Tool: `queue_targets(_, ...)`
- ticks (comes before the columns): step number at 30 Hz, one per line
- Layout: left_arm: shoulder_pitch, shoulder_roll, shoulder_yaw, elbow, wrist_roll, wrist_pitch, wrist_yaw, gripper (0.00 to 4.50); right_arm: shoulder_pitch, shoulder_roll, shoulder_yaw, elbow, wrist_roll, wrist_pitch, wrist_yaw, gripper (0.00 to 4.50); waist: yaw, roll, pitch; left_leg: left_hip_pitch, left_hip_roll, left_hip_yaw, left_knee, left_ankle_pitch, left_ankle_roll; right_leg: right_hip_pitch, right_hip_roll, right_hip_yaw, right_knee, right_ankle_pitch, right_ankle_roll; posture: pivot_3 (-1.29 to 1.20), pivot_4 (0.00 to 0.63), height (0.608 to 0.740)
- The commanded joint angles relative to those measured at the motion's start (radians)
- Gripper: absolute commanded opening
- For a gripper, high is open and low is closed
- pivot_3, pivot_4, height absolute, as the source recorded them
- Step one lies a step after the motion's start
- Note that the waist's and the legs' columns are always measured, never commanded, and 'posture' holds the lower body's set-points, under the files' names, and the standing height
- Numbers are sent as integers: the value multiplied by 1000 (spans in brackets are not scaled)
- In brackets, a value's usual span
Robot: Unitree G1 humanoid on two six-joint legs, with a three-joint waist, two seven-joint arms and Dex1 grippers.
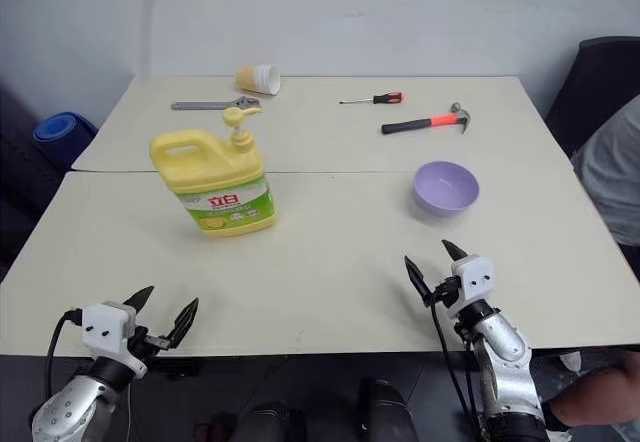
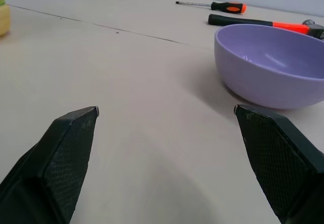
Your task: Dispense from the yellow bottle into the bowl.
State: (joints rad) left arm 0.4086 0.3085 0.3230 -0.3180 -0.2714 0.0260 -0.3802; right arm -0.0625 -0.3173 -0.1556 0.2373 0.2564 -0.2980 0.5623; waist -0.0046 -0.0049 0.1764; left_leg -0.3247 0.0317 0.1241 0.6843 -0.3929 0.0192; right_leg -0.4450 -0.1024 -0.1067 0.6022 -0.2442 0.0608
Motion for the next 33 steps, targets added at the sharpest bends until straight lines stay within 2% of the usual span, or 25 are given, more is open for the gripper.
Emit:
queue_targets(1, -13, 4, 17, -49, -24, 6, 7, 4478, 1, -8, -35, -40, 24, -16, -12, 4500, 0, 0, 0, 0, 0, 0, 0, 0, 0, 0, 0, 0, 0, 0, 0, 0, 150, 740)
queue_targets(3, -61, -9, 48, -82, -151, 63, 5, 4478, 34, -38, -66, -107, 61, 5, 8, 4500, 4, 0, 0, 0, 0, 0, 0, 0, 0, 0, 0, 0, 0, 0, 0, 0, 150, 740)
queue_targets(6, -103, 41, 49, -147, -323, 138, -108, 4478, 72, -94, -82, -170, 111, 40, 73, 4500, 5, 0, 0, -1, -1, -2, 0, 0, 0, 1, -2, -1, 3, 0, 0, 0, 150, 740)
queue_targets(9, -205, 214, 42, -206, -499, 326, -217, 4478, 25, -197, -93, -134, 140, 79, 174, 4500, 2, 0, 0, 0, -1, -1, 0, 1, -1, 1, -1, 0, 4, 0, 0, 0, 150, 740)
queue_targets(13, -335, 361, 18, -197, -604, 445, -320, 4478, -144, -274, -76, 20, 132, 111, 252, 4500, -10, 1, 0, 2, -1, 1, 3, 1, -1, 1, 1, 0, 5, 0, 0, 0, 150, 740)
queue_targets(16, -415, 404, -45, -183, -588, 469, -379, 4478, -308, -307, -12, 187, 63, 137, 310, 4500, -22, 2, 0, 2, 1, 1, 3, 2, -4, 1, 4, 1, 8, -1, -1, 0, 150, 740)
queue_targets(22, -516, 378, -124, -168, -539, 458, -398, 4478, -596, -303, 84, 526, -58, 148, 366, 4500, -25, 2, 0, 0, 1, 1, 3, 3, -5, 1, 6, 1, 7, -1, -2, 0, 150, 740)
queue_targets(33, -516, 332, -130, -179, -506, 451, -383, 4478, -817, -260, 157, 835, -189, 140, 376, 4500, -24, 2, 1, -4, 2, -3, 9, 3, -5, 0, 4, -1, 8, -1, -1, 0, 150, 740)
